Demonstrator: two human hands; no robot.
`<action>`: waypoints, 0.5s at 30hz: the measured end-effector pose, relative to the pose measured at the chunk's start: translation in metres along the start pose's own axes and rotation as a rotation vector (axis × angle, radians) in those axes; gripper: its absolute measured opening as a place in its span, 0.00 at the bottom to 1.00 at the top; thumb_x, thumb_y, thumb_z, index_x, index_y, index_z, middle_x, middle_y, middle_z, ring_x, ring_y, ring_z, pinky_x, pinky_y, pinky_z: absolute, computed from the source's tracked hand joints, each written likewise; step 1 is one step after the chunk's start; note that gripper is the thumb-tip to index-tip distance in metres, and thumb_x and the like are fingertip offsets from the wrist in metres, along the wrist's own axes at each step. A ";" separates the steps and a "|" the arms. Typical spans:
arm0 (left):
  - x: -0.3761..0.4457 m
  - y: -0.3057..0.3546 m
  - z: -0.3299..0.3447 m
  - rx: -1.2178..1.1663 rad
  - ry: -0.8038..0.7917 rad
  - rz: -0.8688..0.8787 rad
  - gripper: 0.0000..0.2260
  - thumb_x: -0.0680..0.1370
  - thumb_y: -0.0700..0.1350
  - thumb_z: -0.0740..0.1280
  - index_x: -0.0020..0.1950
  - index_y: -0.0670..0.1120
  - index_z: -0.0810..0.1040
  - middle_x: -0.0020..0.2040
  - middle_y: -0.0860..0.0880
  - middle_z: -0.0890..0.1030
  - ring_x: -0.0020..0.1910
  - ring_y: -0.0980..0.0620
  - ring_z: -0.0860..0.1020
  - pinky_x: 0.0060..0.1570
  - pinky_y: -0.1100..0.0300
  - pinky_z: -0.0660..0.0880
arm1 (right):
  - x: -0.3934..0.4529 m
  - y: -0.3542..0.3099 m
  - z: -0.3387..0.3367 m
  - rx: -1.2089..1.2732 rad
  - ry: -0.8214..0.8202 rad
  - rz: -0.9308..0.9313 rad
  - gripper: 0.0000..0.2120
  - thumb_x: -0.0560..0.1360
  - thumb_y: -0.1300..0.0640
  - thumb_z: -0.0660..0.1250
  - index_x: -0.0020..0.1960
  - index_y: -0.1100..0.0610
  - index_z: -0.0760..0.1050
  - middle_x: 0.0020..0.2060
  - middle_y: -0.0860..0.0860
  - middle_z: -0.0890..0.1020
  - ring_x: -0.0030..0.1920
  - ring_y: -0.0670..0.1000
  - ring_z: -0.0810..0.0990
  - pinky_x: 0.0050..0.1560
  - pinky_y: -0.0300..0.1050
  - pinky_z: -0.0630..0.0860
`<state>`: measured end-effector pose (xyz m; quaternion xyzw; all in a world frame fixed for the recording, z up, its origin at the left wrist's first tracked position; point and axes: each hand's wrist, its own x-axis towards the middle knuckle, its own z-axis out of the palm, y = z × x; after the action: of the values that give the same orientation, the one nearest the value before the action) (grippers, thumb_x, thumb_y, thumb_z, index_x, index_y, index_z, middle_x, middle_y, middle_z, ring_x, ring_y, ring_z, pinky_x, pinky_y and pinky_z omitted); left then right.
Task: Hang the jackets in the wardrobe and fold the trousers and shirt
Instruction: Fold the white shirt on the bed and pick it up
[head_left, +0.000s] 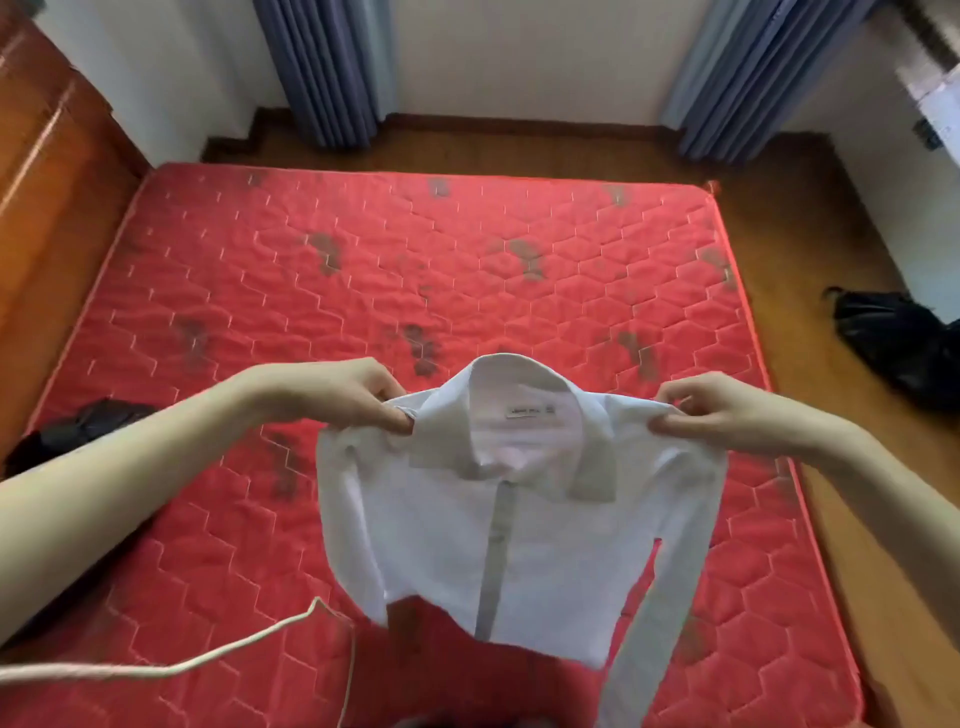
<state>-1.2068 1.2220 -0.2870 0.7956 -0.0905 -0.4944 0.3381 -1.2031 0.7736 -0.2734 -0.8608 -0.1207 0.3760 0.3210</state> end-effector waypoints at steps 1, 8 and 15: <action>0.023 -0.018 0.002 -0.007 0.112 0.004 0.13 0.80 0.54 0.71 0.40 0.47 0.83 0.36 0.56 0.82 0.34 0.55 0.79 0.32 0.65 0.72 | 0.021 0.014 0.011 -0.031 0.076 0.012 0.10 0.82 0.51 0.70 0.43 0.53 0.79 0.30 0.45 0.73 0.33 0.47 0.68 0.36 0.48 0.64; 0.210 -0.139 0.035 -0.177 0.559 0.041 0.20 0.82 0.50 0.70 0.34 0.44 0.69 0.30 0.57 0.66 0.30 0.58 0.63 0.32 0.58 0.60 | 0.189 0.135 0.089 -0.110 0.373 0.180 0.12 0.82 0.53 0.67 0.40 0.49 0.74 0.31 0.47 0.76 0.37 0.54 0.76 0.42 0.56 0.73; 0.367 -0.217 0.034 -0.182 0.798 -0.031 0.14 0.81 0.48 0.70 0.37 0.48 0.78 0.32 0.51 0.77 0.35 0.48 0.73 0.38 0.49 0.70 | 0.337 0.241 0.116 -0.127 0.555 0.223 0.14 0.83 0.50 0.64 0.39 0.49 0.74 0.30 0.46 0.76 0.38 0.55 0.76 0.40 0.56 0.74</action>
<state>-1.0953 1.1952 -0.6985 0.8930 0.1040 -0.1579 0.4083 -1.0635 0.7948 -0.6798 -0.9570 0.0433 0.1510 0.2440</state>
